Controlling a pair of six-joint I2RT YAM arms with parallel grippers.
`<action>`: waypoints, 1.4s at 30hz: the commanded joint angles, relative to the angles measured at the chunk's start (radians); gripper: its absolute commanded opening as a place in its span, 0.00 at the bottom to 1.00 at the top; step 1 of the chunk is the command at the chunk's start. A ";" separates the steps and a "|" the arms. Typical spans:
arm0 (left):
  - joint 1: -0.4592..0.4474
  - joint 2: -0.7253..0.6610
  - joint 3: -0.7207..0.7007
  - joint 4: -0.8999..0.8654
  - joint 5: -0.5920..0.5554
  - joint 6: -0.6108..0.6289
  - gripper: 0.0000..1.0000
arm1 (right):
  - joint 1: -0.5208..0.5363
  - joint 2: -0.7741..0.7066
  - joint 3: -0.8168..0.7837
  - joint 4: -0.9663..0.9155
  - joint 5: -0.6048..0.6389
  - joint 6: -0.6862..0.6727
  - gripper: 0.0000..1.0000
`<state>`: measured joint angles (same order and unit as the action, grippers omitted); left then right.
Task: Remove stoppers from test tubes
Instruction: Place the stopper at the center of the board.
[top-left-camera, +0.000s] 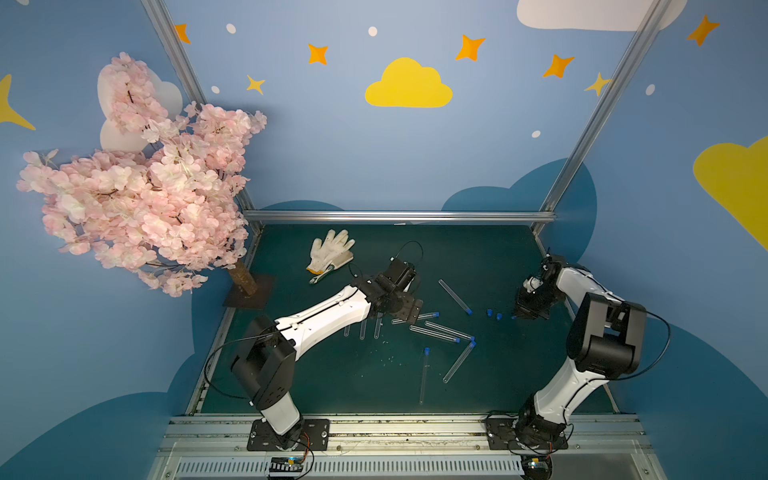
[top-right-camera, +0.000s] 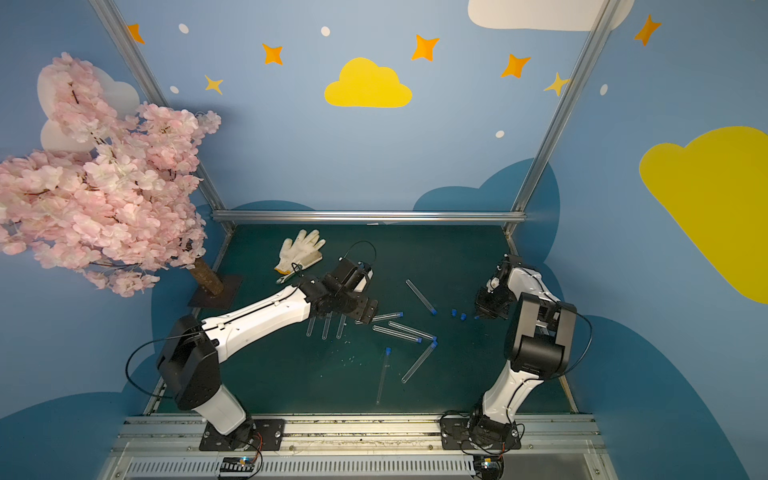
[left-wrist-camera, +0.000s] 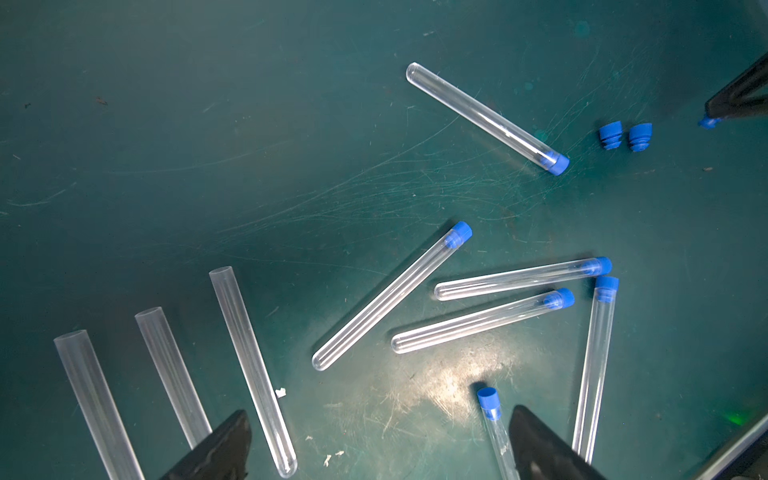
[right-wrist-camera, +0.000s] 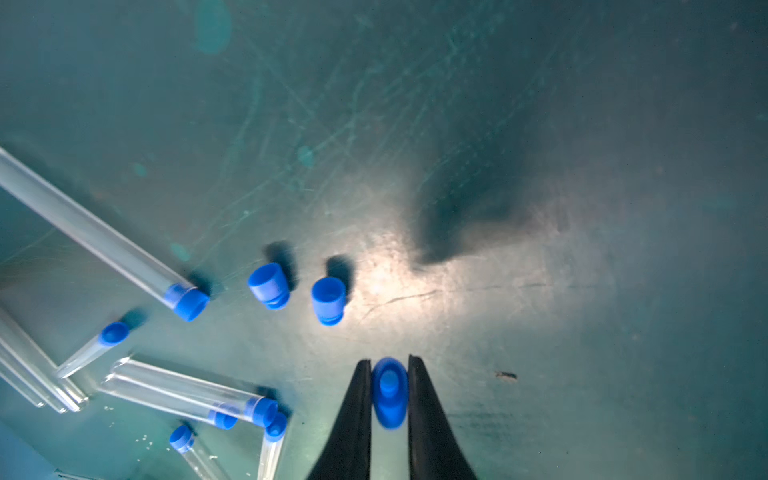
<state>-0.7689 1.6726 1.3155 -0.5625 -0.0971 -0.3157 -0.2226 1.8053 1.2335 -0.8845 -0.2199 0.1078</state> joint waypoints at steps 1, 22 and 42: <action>-0.011 -0.006 0.004 0.016 0.010 -0.005 0.96 | -0.001 0.017 -0.019 -0.025 0.015 -0.025 0.00; -0.029 0.030 0.028 -0.026 0.013 0.001 0.96 | 0.012 0.097 -0.028 0.007 -0.055 -0.040 0.00; -0.039 0.001 0.028 -0.028 0.045 -0.041 0.96 | 0.034 0.063 -0.016 0.010 -0.064 -0.044 0.24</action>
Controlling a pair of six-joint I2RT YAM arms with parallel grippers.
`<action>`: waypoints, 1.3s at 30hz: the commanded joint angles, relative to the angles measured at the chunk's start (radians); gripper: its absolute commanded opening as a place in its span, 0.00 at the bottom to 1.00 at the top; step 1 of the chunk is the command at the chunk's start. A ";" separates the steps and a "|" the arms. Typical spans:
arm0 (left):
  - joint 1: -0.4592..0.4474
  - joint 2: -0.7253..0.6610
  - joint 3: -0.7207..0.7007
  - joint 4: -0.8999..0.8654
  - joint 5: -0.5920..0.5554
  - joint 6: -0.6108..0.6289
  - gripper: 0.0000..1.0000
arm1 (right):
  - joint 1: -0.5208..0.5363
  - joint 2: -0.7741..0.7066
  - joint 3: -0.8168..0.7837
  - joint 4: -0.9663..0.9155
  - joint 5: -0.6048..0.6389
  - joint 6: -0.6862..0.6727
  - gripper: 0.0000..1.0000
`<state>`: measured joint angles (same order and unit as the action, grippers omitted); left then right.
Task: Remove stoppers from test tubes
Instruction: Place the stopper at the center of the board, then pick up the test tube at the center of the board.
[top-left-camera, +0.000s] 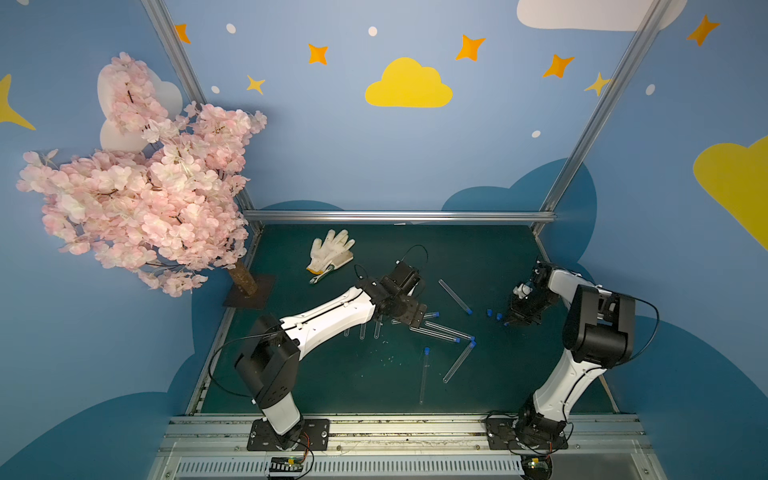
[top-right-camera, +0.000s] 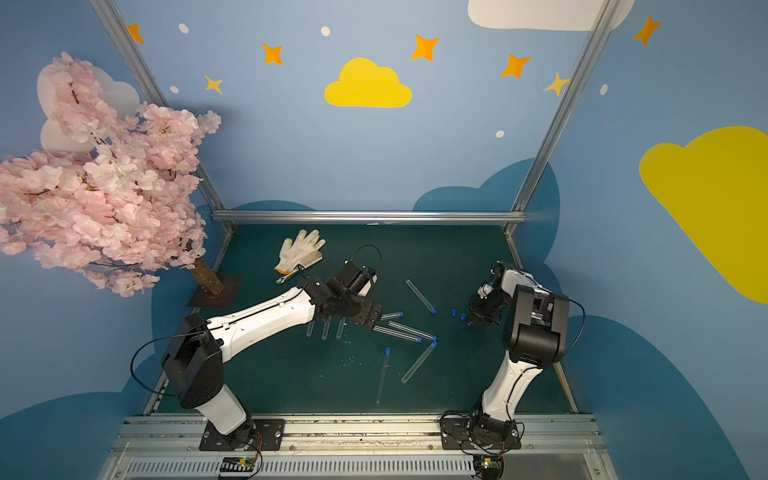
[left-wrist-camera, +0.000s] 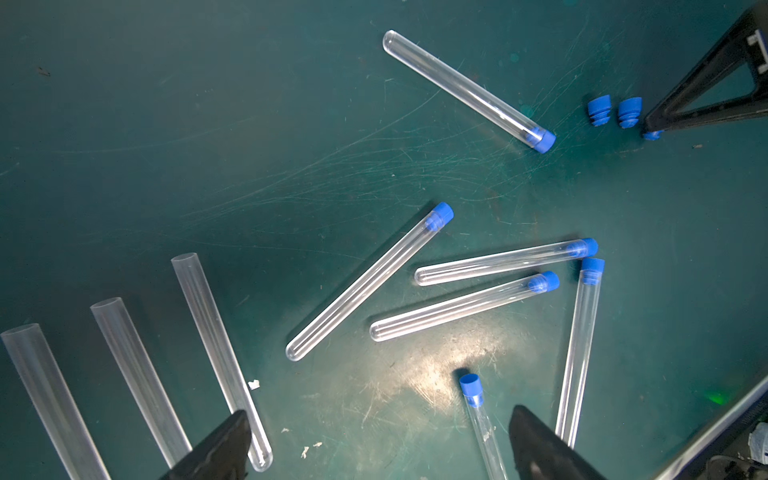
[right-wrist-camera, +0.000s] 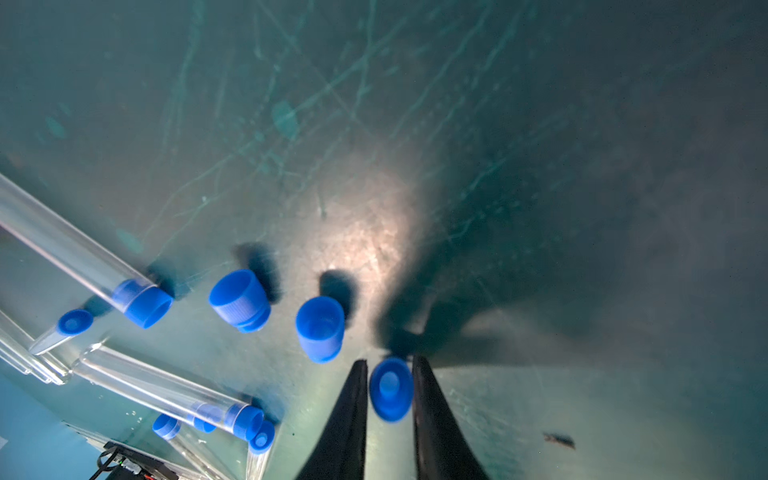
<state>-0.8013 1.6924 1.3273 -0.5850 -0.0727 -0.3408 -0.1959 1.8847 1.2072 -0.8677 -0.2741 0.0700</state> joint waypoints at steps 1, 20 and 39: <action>-0.009 -0.025 0.013 -0.004 0.021 -0.022 0.97 | 0.009 -0.020 0.013 -0.010 -0.010 -0.006 0.25; -0.117 -0.060 -0.016 -0.123 -0.014 -0.233 0.97 | 0.051 -0.266 -0.063 -0.027 -0.017 -0.035 0.41; -0.266 0.231 0.136 -0.264 -0.041 -0.544 0.85 | 0.184 -0.528 -0.217 0.033 -0.228 0.043 0.60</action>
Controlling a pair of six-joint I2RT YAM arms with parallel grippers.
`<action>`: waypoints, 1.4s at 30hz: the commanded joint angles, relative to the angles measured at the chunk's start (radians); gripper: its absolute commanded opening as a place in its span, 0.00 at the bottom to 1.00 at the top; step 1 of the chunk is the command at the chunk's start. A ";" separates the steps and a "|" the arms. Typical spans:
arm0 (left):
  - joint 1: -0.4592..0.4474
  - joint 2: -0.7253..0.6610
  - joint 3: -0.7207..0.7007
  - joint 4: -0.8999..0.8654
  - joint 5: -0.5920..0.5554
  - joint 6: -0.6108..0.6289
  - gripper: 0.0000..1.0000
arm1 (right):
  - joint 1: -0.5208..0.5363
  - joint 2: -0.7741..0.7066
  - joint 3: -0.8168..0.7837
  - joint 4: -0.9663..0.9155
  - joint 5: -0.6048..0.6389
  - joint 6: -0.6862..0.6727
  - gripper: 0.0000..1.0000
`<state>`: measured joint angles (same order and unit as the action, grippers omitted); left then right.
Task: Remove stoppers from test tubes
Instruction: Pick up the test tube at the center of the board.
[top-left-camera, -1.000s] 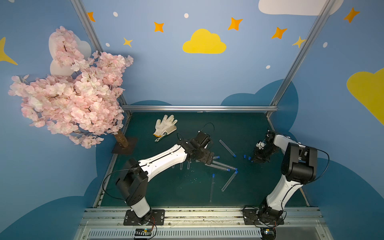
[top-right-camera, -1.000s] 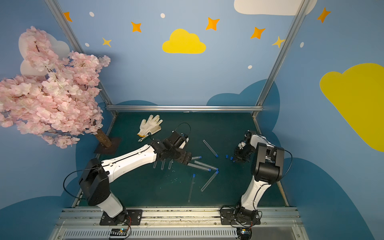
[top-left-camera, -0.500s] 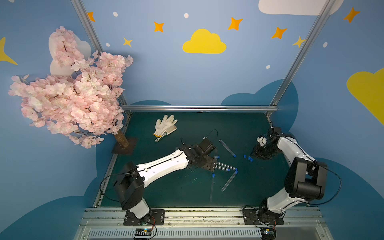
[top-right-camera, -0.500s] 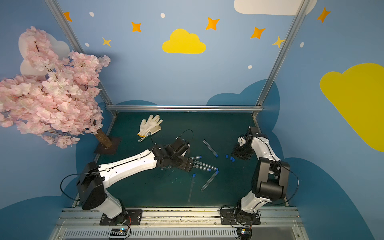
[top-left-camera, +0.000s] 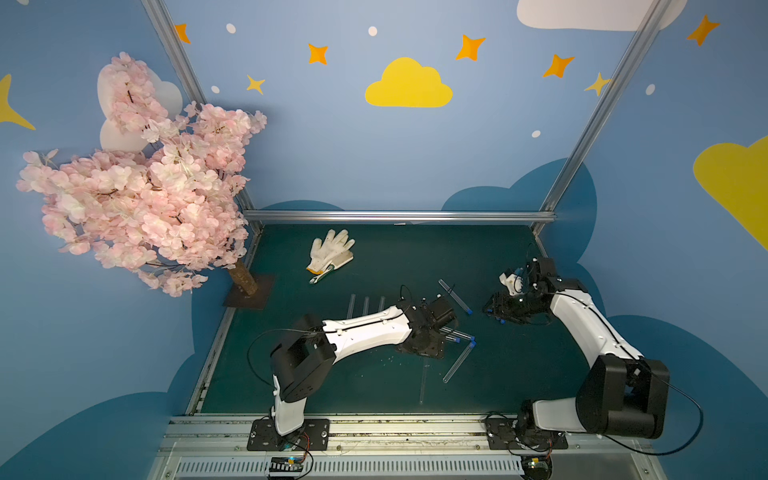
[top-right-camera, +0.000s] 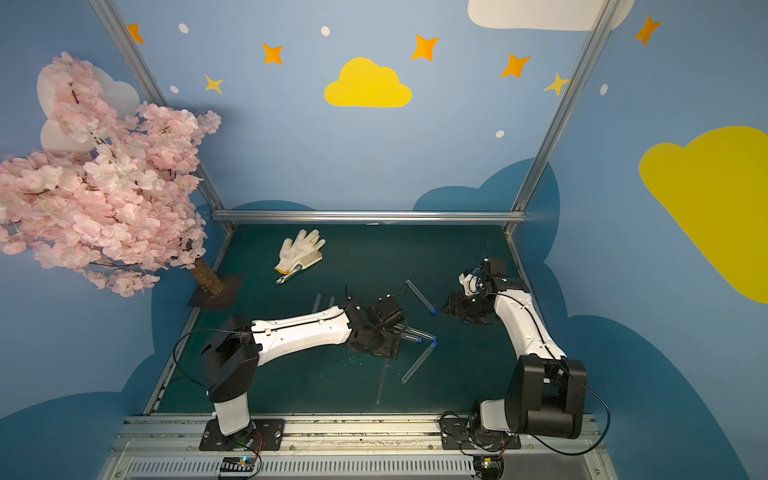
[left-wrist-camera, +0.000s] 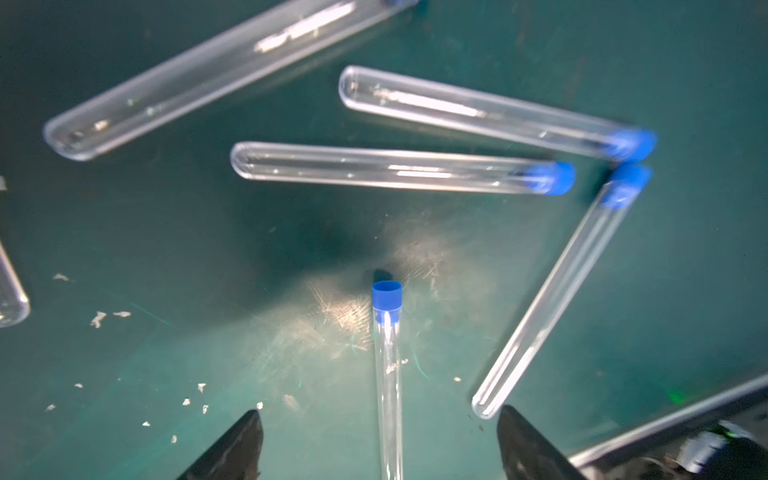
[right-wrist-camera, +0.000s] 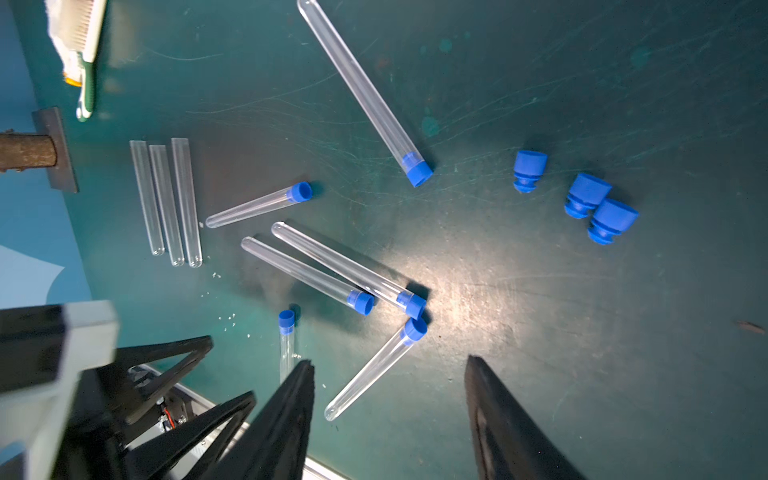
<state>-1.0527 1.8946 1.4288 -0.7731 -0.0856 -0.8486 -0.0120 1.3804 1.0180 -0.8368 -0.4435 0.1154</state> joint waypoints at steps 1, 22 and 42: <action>-0.023 0.047 0.046 -0.089 -0.035 -0.042 0.84 | 0.000 -0.029 -0.039 0.011 -0.072 -0.006 0.60; -0.088 0.214 0.113 -0.198 -0.031 -0.050 0.60 | -0.015 -0.074 -0.103 0.066 -0.132 -0.011 0.63; -0.071 0.177 0.081 -0.189 -0.037 0.003 0.19 | -0.041 -0.102 -0.094 0.046 -0.125 -0.023 0.61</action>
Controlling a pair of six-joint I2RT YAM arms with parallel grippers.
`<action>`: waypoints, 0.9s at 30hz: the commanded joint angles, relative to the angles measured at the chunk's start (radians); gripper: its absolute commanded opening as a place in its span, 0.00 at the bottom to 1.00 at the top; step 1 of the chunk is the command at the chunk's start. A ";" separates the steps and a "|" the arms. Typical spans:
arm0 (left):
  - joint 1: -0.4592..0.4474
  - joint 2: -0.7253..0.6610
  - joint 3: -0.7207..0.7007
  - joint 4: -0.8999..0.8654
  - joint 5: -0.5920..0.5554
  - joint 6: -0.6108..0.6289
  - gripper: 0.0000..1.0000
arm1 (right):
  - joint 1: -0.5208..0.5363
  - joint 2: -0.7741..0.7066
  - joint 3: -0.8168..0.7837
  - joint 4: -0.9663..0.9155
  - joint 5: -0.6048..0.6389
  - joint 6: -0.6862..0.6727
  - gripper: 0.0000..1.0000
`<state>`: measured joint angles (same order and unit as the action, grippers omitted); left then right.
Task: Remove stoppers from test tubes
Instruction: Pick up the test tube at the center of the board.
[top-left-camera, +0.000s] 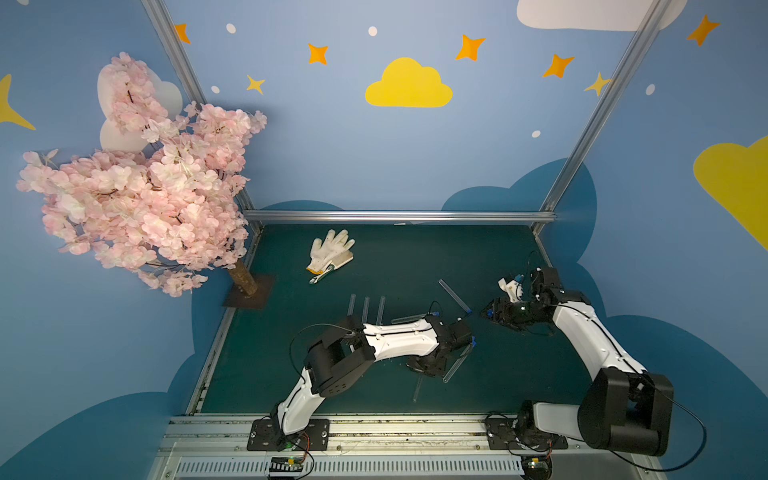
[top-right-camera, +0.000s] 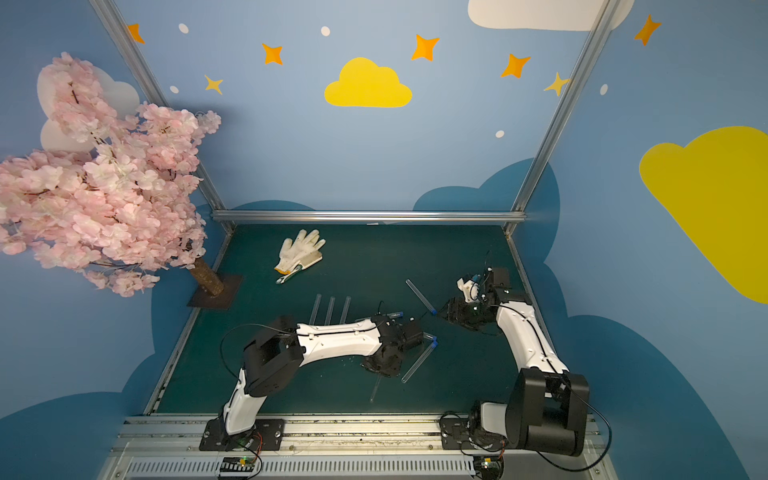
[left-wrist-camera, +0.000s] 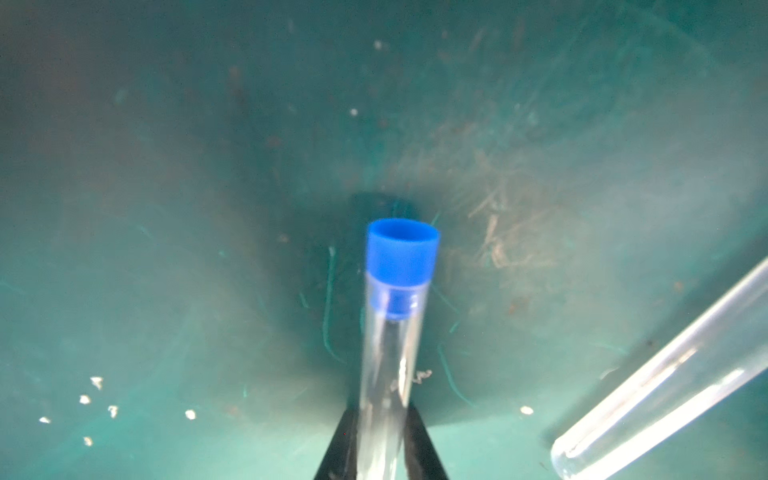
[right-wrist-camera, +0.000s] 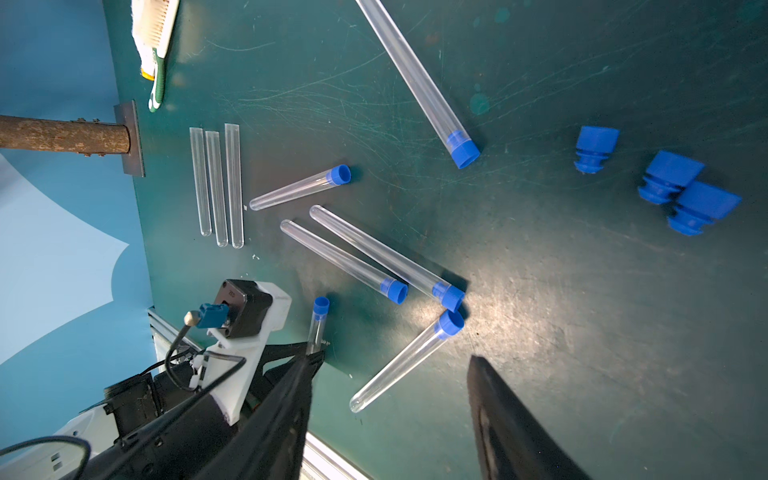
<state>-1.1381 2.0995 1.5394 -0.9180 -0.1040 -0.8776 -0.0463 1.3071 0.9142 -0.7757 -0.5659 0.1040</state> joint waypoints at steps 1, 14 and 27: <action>0.019 -0.038 -0.038 -0.039 -0.018 0.042 0.18 | -0.008 -0.031 0.011 -0.013 -0.003 -0.014 0.61; 0.052 -0.367 -0.253 0.236 -0.001 0.238 0.12 | 0.025 0.039 0.049 -0.043 -0.180 -0.068 0.62; 0.051 -0.528 -0.380 0.415 0.053 0.377 0.13 | 0.189 0.086 0.065 -0.034 -0.402 -0.054 0.62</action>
<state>-1.0847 1.6043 1.1664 -0.5594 -0.0841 -0.5446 0.1089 1.3968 0.9783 -0.8143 -0.9020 0.0418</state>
